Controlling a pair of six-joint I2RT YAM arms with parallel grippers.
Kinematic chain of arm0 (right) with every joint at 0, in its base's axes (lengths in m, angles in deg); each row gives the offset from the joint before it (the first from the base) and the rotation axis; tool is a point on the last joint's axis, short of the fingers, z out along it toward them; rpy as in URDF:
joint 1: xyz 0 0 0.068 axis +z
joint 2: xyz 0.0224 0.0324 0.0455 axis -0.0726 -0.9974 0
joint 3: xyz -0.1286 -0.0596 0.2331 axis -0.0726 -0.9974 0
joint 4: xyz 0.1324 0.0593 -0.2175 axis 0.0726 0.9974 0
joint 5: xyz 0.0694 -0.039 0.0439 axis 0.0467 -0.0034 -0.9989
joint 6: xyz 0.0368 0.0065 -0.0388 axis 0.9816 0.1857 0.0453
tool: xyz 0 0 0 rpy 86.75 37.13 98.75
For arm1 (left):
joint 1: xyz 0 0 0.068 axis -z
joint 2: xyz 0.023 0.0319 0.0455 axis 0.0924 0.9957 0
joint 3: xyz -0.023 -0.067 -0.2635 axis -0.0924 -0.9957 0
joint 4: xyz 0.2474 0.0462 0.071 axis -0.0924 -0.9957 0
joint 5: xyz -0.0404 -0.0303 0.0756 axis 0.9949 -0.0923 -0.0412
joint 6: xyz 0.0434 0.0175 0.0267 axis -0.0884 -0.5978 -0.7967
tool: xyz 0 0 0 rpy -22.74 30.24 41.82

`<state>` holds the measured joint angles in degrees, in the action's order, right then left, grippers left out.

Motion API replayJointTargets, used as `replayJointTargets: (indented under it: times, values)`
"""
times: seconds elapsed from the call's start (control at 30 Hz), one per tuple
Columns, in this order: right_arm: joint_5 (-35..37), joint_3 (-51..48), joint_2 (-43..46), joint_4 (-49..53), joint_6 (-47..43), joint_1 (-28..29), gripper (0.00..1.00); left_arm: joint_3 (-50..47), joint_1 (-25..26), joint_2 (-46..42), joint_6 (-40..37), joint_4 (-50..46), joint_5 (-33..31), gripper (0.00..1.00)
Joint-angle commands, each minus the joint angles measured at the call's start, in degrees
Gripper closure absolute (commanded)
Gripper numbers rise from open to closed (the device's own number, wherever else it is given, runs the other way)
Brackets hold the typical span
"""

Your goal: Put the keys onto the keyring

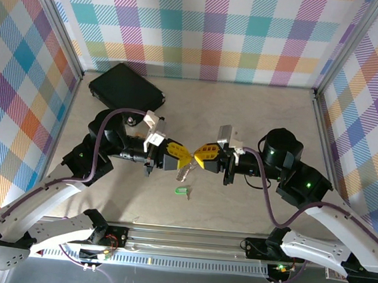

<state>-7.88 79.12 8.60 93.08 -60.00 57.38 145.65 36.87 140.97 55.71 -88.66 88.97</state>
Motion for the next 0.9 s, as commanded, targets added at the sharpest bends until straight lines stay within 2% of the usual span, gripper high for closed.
replayJointTargets:
  times: [0.0,0.37,0.43,0.5,0.63,0.87]
  values:
    - [-1.9,2.5,0.1,-1.4,0.1,-0.3,1.0,1.9,-0.6,0.4,-0.7,2.7,0.9,1.0]
    - [-2.1,2.7,1.3,1.5,-2.2,-0.3,1.0,2.1,-0.5,0.0,-4.0,-1.3,-1.7,1.0]
    - [-2.0,3.0,1.6,2.7,-2.8,-0.3,1.0,2.4,-0.5,-0.2,-5.8,-3.8,-3.0,0.8]
    - [-2.0,3.4,1.8,3.4,-3.2,-0.3,1.0,2.8,-0.6,-0.3,-7.6,-6.0,-3.9,0.71]
    - [-1.8,3.7,1.9,3.7,-3.5,-0.3,1.0,3.2,-0.6,-0.3,-9.7,-7.8,-5.2,0.69]
    - [-1.9,4.1,1.0,3.7,-3.6,-0.3,1.0,3.3,-0.6,0.9,-9.1,-5.7,-4.5,0.7]
